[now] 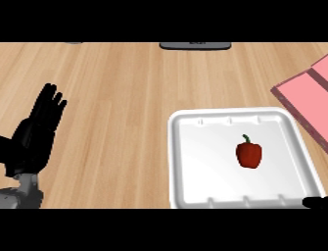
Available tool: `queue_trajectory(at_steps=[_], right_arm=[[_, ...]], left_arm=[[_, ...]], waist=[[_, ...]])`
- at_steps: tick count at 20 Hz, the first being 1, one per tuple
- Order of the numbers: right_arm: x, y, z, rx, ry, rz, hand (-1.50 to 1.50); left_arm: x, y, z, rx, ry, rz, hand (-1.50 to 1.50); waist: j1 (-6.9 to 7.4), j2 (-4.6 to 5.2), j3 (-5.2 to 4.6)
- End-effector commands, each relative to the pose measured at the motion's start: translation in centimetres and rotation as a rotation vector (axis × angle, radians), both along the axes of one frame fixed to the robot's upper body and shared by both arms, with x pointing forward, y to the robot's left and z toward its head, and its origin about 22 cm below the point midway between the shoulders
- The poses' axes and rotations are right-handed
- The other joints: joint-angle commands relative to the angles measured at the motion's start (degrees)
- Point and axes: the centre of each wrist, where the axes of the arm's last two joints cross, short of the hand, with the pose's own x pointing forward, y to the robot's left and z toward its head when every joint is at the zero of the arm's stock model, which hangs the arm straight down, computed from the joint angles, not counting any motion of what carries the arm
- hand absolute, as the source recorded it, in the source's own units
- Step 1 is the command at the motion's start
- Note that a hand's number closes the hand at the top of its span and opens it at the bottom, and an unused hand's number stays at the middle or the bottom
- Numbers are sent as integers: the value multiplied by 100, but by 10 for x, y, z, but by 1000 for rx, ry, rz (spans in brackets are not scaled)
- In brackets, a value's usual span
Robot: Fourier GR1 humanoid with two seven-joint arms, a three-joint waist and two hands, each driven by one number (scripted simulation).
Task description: Pick the bell pepper from the tray and place it in the cardboard box
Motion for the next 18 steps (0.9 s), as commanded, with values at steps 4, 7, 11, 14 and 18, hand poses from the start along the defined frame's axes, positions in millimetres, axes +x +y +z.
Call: queue_trajectory(at_steps=[4, 7, 11, 14, 18], right_arm=[[19, 29, 2, -14, 57, -16, -150], [15, 51, -14, -19, 90, -51, -150], [48, 48, -28, 26, 97, -6, -150], [41, 42, -36, 9, 101, -10, -150], [39, 51, -62, -2, 115, -59, -150]], left_arm=[[3, -11, -5, -15, 16, 8, 0], [-2, 0, -4, -8, -7, 8, 0], [-1, 3, -10, -18, 12, -9, 0], [-1, 2, 6, 3, 9, 9, 0], [0, 2, -6, 0, 8, 7, 0]], waist=[[-37, -4, 5], [-28, -6, 4], [-11, 2, 7], [-45, -6, 7], [-48, -3, 7]])
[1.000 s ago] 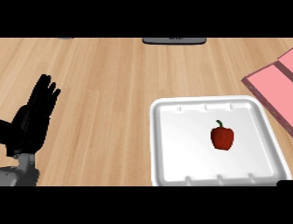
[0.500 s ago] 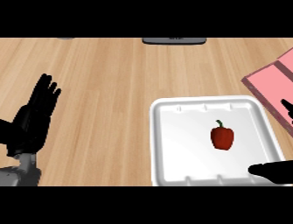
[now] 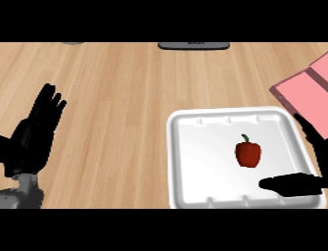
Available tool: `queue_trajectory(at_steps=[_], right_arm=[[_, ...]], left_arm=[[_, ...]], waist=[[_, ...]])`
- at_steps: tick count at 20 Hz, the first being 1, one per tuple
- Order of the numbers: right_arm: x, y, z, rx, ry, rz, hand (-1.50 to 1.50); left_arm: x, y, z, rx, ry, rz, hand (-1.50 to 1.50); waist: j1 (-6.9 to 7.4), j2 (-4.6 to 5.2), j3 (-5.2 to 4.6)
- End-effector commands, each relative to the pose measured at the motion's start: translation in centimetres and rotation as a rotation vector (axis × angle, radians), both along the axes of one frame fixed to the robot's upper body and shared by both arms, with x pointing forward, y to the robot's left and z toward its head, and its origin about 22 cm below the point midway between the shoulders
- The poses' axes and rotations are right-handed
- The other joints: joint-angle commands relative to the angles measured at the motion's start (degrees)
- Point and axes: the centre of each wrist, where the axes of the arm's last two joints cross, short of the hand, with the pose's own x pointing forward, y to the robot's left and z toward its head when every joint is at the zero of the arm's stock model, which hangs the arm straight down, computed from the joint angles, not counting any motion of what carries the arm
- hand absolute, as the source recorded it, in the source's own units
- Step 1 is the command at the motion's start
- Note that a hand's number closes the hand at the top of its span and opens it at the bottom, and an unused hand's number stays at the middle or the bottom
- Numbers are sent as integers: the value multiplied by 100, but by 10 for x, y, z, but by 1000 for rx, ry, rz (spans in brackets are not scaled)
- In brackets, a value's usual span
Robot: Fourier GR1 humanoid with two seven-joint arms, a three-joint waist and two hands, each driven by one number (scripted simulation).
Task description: Pick the bell pepper from the tray and place it in the cardboard box
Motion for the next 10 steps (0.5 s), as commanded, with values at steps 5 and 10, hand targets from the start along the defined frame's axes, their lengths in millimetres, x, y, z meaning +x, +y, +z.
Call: queue_trajectory(at_steps=[5, 10], right_arm=[[23, 20, -3, -22, -12, -32, -150], [9, 9, -15, 15, 16, -10, -150]], left_arm=[[7, -4, 4, -8, -19, -7, 0], [1, -12, -6, 16, -9, -13, 0]], waist=[[-2, 2, 0], [-14, -1, 1]])
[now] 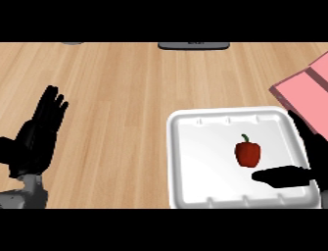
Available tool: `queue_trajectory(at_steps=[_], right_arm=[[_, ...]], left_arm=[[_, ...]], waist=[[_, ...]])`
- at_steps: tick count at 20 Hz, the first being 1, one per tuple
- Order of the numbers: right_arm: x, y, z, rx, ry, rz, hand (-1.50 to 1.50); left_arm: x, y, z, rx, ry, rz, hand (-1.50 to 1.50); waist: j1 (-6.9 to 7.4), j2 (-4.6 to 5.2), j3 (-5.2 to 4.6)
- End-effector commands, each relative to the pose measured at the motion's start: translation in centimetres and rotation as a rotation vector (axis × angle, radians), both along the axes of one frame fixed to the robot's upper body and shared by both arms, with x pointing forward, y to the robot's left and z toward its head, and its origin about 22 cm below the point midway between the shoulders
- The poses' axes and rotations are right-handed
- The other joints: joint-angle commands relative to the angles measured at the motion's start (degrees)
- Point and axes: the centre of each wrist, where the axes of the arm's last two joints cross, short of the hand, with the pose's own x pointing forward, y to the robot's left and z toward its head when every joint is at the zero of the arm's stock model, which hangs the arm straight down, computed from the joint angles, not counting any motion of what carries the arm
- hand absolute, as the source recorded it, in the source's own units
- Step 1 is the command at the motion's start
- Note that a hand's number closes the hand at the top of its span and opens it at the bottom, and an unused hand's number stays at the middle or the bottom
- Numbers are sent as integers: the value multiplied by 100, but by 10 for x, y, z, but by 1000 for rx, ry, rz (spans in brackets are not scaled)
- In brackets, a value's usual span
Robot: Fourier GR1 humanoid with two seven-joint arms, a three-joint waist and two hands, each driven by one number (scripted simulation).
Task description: Pick the bell pepper from the tray and place it in the cardboard box
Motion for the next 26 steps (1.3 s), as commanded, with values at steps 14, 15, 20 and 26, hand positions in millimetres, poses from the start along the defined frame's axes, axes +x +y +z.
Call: queue_trajectory(at_steps=[14, 15, 20, 26], right_arm=[[14, 5, -38, -53, 54, -7, -150], [-1, 4, -42, -55, 67, -4, -150], [22, 10, -48, -37, 80, 20, -150], [34, 15, -74, -32, 91, 11, -150]], left_arm=[[2, -19, 8, 7, 6, -1, 0], [2, -1, 6, -21, 9, -11, 0], [-9, 2, 8, -6, -7, 3, 0], [14, 2, 6, 15, -8, 18, 0]], waist=[[0, 1, 1], [-7, -1, 0], [8, -1, 1], [3, 4, 1]])
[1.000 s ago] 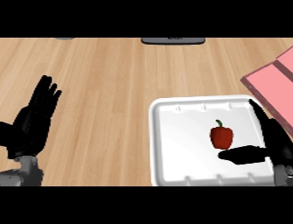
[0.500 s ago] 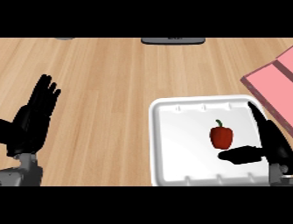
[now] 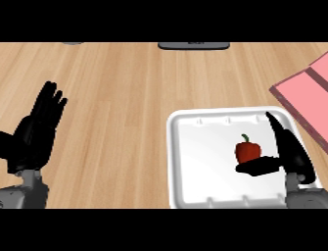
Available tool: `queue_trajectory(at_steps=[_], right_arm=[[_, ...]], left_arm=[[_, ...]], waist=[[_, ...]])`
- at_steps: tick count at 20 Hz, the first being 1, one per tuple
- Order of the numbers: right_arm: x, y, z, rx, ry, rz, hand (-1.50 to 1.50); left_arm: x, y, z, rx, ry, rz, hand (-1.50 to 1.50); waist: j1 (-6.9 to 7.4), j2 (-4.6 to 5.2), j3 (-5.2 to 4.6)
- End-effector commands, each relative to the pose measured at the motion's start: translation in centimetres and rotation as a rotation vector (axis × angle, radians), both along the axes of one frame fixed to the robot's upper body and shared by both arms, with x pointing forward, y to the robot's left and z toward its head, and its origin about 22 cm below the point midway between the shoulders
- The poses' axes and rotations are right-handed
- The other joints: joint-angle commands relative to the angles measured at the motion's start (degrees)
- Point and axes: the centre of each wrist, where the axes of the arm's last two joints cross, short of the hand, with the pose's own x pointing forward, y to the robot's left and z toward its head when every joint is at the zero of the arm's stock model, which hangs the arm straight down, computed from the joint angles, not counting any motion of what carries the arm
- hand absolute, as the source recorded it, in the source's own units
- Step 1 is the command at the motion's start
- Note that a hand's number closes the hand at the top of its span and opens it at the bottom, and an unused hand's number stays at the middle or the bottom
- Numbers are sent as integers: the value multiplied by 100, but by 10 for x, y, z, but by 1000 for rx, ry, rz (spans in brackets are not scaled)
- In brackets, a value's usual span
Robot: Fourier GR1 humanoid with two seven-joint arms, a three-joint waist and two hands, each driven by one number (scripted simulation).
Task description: Pick the bell pepper from the tray and place it in the cardboard box
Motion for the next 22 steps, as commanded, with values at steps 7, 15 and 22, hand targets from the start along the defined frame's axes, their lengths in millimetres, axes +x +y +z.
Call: queue_trajectory(at_steps=[7, 15, 22], right_arm=[[-9, -2, -23, 5, 17, -3, -150], [1, 8, -9, -15, -2, 20, -150], [3, 1, -38, -107, -24, 99, 150]], left_arm=[[-2, 5, 9, -3, -2, -20, 0], [0, -12, 11, -1, 8, -7, 0], [3, 2, 15, -18, 20, -11, 0]], waist=[[-2, -3, 1], [-6, -3, 1], [5, -1, 2]])
